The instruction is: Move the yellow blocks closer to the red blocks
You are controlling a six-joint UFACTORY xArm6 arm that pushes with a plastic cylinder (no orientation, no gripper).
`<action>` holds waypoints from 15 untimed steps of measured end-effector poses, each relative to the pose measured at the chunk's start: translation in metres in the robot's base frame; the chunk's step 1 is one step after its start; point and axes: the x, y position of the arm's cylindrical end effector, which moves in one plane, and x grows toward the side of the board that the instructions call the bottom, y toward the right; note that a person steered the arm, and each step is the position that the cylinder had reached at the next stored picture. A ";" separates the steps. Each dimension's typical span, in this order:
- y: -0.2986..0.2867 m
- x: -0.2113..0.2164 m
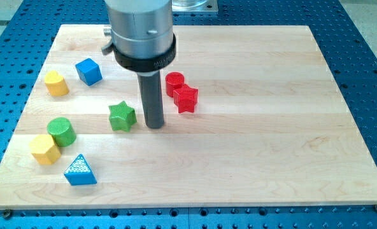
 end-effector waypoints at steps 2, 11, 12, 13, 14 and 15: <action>-0.103 -0.028; -0.019 -0.021; -0.035 0.021; -0.089 0.064; -0.119 0.079; -0.149 0.094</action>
